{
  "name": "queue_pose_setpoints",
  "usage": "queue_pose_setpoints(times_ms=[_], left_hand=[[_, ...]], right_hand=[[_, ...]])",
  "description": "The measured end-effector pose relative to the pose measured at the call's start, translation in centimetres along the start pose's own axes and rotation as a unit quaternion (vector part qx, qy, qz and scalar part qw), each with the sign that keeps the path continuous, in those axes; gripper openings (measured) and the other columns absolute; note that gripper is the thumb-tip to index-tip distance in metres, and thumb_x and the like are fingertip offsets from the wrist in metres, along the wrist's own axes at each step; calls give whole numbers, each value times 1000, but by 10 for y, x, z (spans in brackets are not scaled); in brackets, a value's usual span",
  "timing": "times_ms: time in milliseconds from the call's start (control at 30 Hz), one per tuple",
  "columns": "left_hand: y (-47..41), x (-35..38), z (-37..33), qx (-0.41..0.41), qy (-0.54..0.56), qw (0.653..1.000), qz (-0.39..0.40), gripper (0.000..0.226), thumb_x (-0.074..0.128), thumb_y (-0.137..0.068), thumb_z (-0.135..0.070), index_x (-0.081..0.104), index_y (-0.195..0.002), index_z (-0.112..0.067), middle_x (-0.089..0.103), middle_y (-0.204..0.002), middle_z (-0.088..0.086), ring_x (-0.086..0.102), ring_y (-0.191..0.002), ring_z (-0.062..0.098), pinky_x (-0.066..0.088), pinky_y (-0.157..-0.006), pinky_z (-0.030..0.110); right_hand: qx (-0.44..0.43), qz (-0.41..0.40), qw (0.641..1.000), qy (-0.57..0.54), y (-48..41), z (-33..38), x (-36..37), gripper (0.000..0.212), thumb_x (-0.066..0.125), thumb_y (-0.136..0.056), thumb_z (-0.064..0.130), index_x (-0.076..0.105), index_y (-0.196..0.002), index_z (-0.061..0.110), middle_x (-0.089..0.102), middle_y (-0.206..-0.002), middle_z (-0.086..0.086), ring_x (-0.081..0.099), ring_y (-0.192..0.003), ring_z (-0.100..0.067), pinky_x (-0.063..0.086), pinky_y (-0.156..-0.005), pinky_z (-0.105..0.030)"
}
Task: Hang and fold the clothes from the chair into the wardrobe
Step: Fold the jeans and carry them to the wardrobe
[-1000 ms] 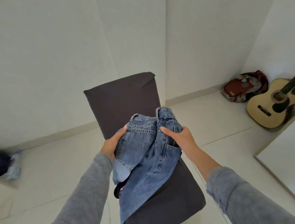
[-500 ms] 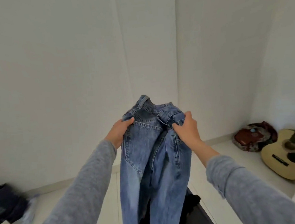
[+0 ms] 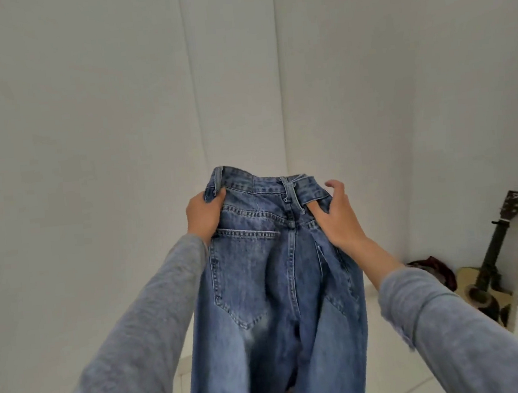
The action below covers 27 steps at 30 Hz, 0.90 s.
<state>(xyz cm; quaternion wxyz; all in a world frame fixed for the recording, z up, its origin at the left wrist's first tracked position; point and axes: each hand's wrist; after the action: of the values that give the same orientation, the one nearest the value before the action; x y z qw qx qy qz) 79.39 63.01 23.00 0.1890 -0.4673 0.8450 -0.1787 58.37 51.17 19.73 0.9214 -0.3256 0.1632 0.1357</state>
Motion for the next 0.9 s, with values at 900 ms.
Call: queue_pose_setpoints(times_ms=[900], left_hand=[[-6,47,-83,30,131,991,-29,18,48,-90,-11,50,-73,-14,51,-70,0,46,-64,16,35,-55,27]], right_hand=[[154,29,983,-101,16,-16,31,65,73,-79,18,39,-133,11,33,-131,-8,47,-112,-22,45,-98,-37]])
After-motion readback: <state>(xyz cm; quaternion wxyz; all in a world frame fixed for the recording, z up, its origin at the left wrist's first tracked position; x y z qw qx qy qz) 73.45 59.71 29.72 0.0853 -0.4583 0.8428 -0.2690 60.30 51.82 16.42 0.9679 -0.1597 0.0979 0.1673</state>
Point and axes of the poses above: each hand's wrist, its own y-axis away from the middle knuckle, its own x-axis out of the palm, z = x × y
